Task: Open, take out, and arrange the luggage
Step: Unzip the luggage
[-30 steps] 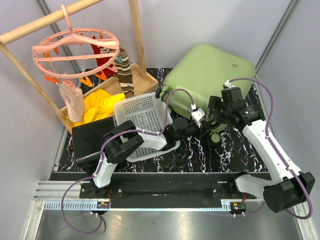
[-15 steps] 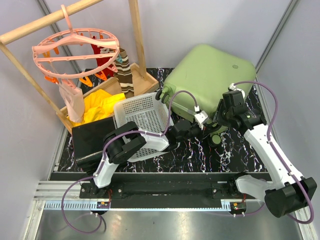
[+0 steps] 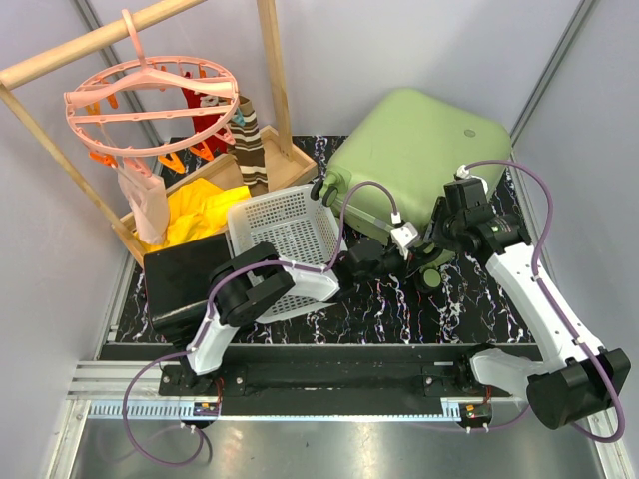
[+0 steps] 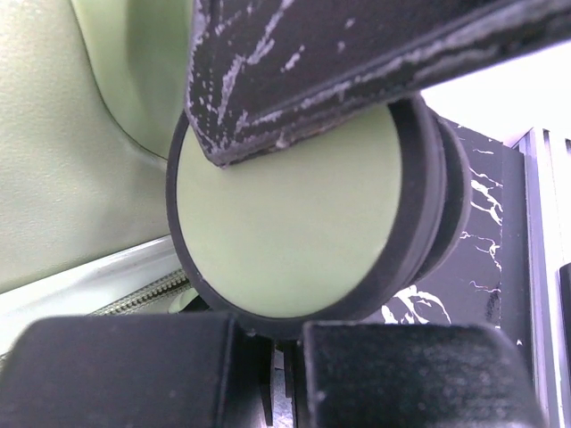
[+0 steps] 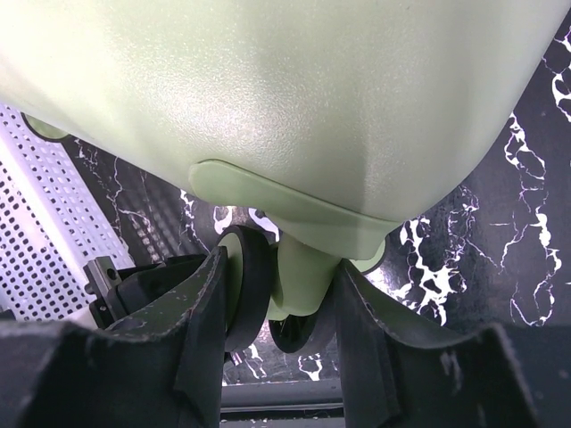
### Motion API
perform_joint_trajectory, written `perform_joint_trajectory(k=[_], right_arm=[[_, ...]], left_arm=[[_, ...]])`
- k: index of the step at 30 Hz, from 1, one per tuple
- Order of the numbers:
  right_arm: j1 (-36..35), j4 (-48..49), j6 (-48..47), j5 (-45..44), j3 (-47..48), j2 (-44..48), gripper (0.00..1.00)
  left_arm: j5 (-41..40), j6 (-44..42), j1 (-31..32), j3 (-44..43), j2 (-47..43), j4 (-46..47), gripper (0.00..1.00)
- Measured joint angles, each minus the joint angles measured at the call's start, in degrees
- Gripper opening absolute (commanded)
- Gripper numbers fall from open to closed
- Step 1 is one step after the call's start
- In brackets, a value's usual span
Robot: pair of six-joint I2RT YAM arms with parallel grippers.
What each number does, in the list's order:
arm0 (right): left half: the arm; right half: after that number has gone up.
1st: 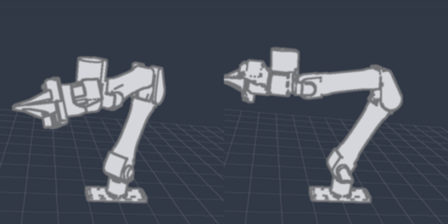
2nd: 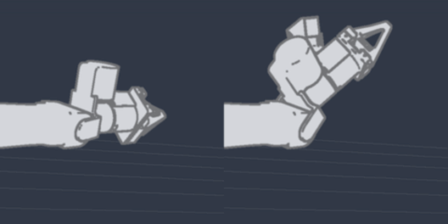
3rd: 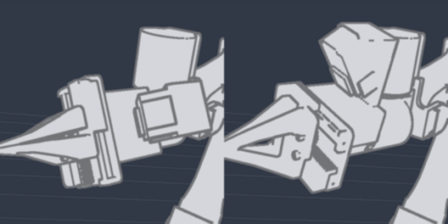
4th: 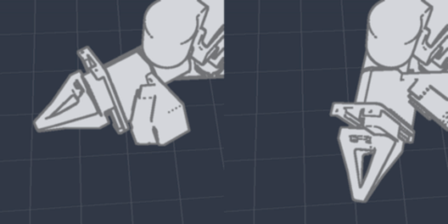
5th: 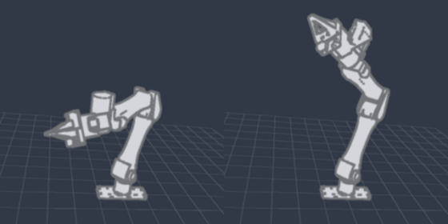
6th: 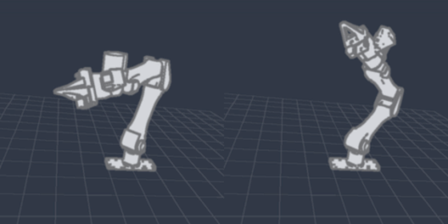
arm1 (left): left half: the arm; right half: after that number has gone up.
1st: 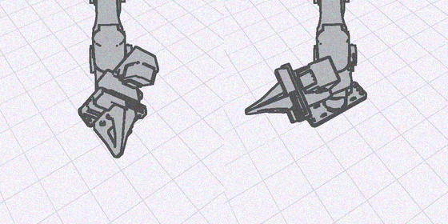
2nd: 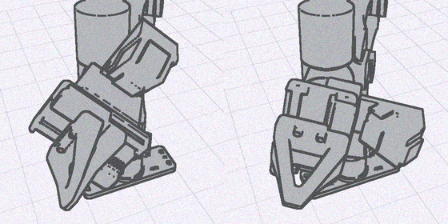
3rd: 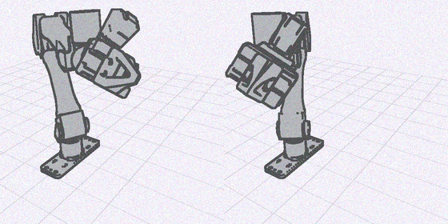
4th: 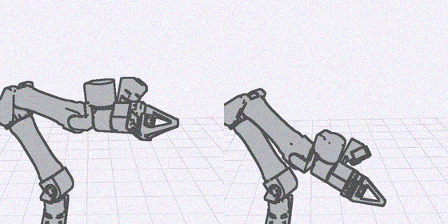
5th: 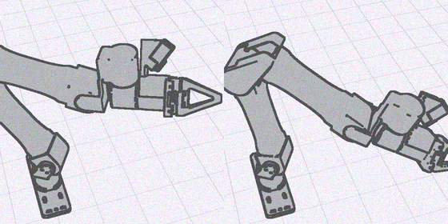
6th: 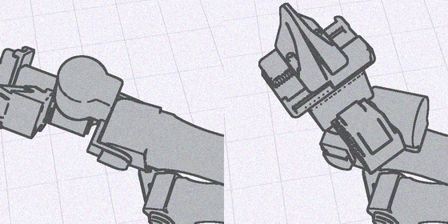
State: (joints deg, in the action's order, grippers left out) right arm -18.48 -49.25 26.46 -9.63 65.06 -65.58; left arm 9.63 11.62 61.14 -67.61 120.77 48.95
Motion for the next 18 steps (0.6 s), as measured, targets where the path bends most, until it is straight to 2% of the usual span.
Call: perform_joint_trajectory(k=[2,5,6,8,9,10,12,13,18], right_arm=[[0.0,0.0,-0.2,0.0,0.0,0.0,0.11],[0.0,0.0,-0.3,0.0,0.0,0.0,0.25],[0.0,0.0,-0.3,0.0,0.0,0.1,0.36],[0.0,0.0,-0.2,-0.2,0.0,0.1,0.43],[0.0,0.0,-0.3,-0.2,0.0,0.2,0.46],[0.0,0.0,-0.5,-0.2,0.0,0.3,0.52],[0.0,0.1,-0.5,-0.2,0.0,0.7,0.60],[0.0,0.2,-0.6,-0.2,0.0,0.7,0.67],[-0.7,0.3,-1.2,1.4,1.2,2.9,0.80]], left_arm=[[0.0,0.0,0.0,-0.2,0.2,0.0,0.00],[0.0,0.0,0.1,-0.2,0.2,0.0,0.00],[-0.1,0.0,0.1,-0.2,0.2,0.0,0.09],[-0.3,-0.4,0.2,-0.2,0.2,0.0,0.30],[-0.4,-0.7,0.3,-0.2,0.2,0.0,0.56],[-0.2,0.2,0.7,0.1,-0.1,0.4,0.63],[0.6,-0.5,1.5,1.0,-1.6,0.2,0.73],[0.8,-1.3,2.2,1.3,-2.5,-0.1,0.79],[2.0,-5.1,6.7,4.9,-9.9,-2.5,0.89]])
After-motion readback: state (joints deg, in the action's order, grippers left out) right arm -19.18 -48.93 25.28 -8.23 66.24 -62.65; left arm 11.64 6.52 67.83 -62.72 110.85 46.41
